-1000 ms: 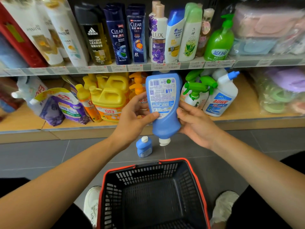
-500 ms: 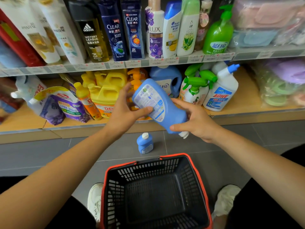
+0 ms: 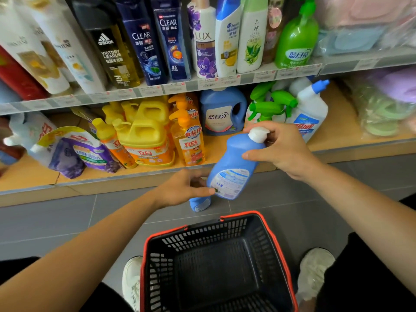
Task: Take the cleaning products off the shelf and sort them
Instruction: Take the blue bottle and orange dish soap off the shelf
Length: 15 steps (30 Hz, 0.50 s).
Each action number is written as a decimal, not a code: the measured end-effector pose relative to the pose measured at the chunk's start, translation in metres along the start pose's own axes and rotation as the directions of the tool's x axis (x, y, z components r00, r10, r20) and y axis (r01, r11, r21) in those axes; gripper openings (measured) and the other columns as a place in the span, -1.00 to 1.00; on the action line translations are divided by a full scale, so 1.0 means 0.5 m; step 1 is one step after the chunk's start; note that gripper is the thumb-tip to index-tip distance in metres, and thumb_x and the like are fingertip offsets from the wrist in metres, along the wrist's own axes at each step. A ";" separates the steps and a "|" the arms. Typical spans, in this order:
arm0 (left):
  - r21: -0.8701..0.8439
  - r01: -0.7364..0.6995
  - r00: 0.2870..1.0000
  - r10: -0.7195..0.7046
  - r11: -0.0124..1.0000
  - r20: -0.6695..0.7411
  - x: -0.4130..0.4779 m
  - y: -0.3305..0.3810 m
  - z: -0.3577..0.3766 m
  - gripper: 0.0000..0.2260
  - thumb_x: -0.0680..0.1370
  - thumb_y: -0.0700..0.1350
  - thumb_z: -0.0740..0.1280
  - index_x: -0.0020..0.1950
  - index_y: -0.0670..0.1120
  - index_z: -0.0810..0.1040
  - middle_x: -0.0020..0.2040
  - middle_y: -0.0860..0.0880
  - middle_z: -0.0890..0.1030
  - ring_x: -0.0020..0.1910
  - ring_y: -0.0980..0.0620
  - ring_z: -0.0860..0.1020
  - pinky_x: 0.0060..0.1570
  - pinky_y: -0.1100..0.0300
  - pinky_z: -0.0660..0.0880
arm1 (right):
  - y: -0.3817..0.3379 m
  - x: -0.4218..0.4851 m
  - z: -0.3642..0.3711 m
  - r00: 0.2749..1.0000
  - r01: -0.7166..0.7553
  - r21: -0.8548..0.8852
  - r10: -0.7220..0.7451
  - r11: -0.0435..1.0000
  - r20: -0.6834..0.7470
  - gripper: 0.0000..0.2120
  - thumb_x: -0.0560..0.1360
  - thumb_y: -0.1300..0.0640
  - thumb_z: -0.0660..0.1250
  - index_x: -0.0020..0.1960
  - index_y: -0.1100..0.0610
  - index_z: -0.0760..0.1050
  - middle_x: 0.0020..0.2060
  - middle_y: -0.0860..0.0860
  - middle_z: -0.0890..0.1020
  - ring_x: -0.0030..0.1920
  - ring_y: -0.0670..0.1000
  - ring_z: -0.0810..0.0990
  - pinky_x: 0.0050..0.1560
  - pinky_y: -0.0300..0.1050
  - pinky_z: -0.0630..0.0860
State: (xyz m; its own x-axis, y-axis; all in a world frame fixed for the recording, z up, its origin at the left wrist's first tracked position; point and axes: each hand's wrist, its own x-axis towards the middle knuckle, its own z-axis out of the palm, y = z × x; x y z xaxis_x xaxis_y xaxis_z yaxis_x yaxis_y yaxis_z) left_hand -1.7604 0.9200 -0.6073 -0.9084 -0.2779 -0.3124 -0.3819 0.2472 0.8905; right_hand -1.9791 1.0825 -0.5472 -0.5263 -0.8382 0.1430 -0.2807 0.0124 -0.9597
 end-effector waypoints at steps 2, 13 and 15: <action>0.081 0.031 0.999 -0.027 0.996 -0.047 0.017 -0.006 -0.020 -0.68 0.53 -0.14 0.50 0.28 -0.06 0.63 0.09 -0.09 0.72 0.11 -0.06 0.66 0.14 0.16 0.56 | 0.022 0.009 0.007 1.000 -0.020 -0.076 0.022 0.997 0.015 -0.50 0.20 0.35 0.66 0.04 0.02 0.63 -0.11 -0.09 0.67 -0.15 -0.17 0.59 -0.11 -0.23 0.56; 0.545 0.156 0.693 0.302 0.824 -0.655 0.123 0.009 -0.168 -0.52 0.51 0.02 0.46 0.40 0.01 0.46 0.26 -0.06 0.50 0.10 -0.04 0.58 -0.01 -0.02 0.61 | 0.218 0.055 0.092 0.914 -0.004 -0.502 0.206 0.865 0.349 -0.60 0.20 0.30 0.62 -0.02 0.11 0.63 -0.07 -0.03 0.68 -0.04 0.04 0.62 -0.08 0.04 0.56; 0.522 0.179 0.687 0.274 0.834 -0.673 0.140 0.005 -0.176 -0.42 0.51 0.04 0.47 0.47 -0.01 0.35 0.34 -0.09 0.42 0.12 -0.03 0.56 0.00 0.02 0.60 | 0.253 0.052 0.106 0.900 -0.003 -0.544 0.239 0.839 0.364 -0.60 0.18 0.30 0.61 -0.03 0.10 0.61 -0.08 -0.03 0.68 -0.06 0.05 0.62 -0.08 0.04 0.56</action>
State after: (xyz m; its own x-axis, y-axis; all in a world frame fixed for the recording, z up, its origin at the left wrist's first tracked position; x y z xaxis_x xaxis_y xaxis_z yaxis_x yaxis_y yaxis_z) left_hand -1.8102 0.8195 -0.5979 -0.6144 -0.7477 0.2518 -0.5697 0.6412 0.5141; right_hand -1.9857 1.0332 -0.6777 -0.2488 -0.9501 -0.1883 -0.6705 0.3093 -0.6744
